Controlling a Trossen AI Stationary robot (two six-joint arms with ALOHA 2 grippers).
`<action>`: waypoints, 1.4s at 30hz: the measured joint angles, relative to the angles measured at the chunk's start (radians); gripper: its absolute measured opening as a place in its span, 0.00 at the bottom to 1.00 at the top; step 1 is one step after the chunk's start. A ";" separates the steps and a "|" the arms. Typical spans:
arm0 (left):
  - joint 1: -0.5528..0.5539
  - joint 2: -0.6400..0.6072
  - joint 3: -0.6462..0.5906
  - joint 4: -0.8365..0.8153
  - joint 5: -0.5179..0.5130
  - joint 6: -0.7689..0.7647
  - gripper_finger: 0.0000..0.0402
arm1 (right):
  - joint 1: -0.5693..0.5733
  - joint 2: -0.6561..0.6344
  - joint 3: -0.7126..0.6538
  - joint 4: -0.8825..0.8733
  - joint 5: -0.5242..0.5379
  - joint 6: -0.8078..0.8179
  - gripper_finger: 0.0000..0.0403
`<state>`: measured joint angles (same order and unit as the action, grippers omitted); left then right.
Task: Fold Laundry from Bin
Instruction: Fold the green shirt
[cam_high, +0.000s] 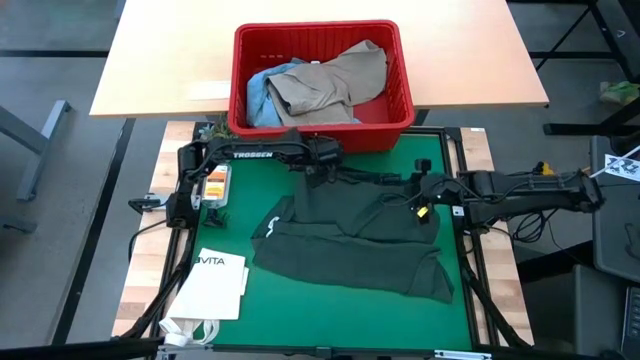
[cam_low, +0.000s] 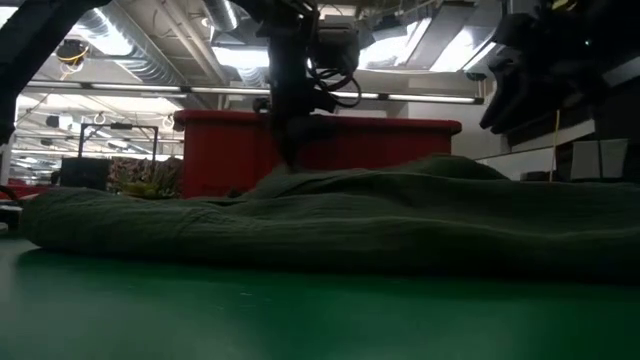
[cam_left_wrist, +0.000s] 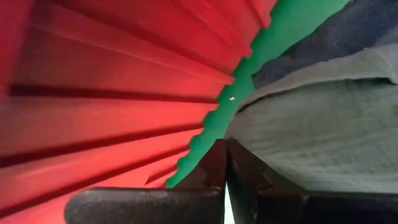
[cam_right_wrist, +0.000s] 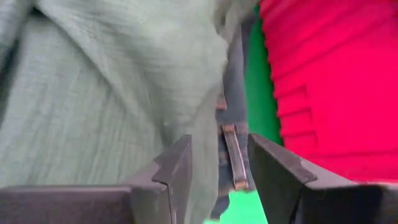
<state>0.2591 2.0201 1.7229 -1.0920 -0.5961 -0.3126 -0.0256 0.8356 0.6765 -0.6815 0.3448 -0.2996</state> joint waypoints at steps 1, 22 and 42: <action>-0.004 0.000 0.000 0.000 -0.002 0.000 0.00 | -0.015 0.000 0.000 -0.016 -0.004 0.012 0.38; -0.035 0.000 0.000 0.004 0.089 0.000 0.00 | -0.380 0.110 0.000 -0.280 -0.336 -0.016 0.38; -0.038 0.000 0.000 0.005 0.089 0.001 0.00 | -0.402 0.409 0.000 -0.284 -0.310 -0.095 0.38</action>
<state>0.2207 2.0201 1.7227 -1.0874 -0.5068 -0.3119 -0.4274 1.2446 0.6765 -0.9653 0.0345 -0.3945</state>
